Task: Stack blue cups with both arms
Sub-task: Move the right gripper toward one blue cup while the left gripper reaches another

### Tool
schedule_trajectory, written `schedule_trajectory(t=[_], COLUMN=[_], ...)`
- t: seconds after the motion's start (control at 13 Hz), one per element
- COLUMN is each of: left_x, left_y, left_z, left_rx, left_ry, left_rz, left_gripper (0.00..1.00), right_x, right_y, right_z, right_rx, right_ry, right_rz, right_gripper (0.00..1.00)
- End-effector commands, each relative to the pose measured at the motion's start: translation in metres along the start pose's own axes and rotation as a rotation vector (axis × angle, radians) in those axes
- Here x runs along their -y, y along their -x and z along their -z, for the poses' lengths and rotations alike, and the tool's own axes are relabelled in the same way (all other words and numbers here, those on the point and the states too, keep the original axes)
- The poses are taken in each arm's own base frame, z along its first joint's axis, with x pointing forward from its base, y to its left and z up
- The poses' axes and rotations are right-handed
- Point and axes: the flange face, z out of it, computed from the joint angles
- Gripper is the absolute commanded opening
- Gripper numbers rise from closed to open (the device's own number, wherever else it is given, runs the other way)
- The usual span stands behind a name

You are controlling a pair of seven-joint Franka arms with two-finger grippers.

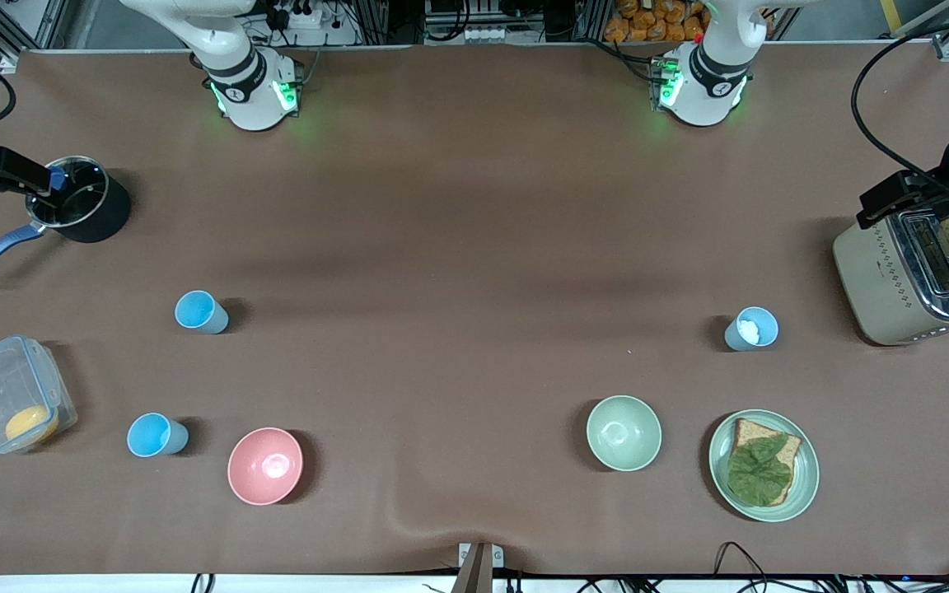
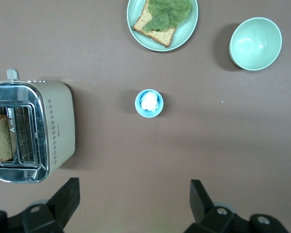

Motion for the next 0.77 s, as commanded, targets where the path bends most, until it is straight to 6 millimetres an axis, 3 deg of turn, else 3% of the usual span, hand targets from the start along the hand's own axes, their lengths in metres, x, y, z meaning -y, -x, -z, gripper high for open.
schedule_trajectory(t=[0.0,0.31,0.46,0.69], left_x=[0.000,0.003,0.006,0.022], left_y=[0.006,-0.008,-0.028,-0.056], left_z=[0.007,-0.007,-0.040,-0.104], left_rx=[0.007,0.025,0.058,0.092], left_ry=[0.014,-0.014,-0.050,-0.046], left_rz=[-0.007,-0.021,-0.037,-0.008], left_gripper=[1.00,1.00,1.00,1.00], right_x=[0.001,0.001,-0.002,0.002], right_y=[-0.001,-0.002,-0.011,-0.045], right_z=[0.003,0.002,-0.008,-0.047], right_rx=[0.006,0.008,0.014,0.029], right_ry=[-0.002,-0.002,-0.011,-0.002], right_rz=[-0.007,-0.008,-0.012,0.006], right_gripper=[1.00,1.00,1.00,1.00])
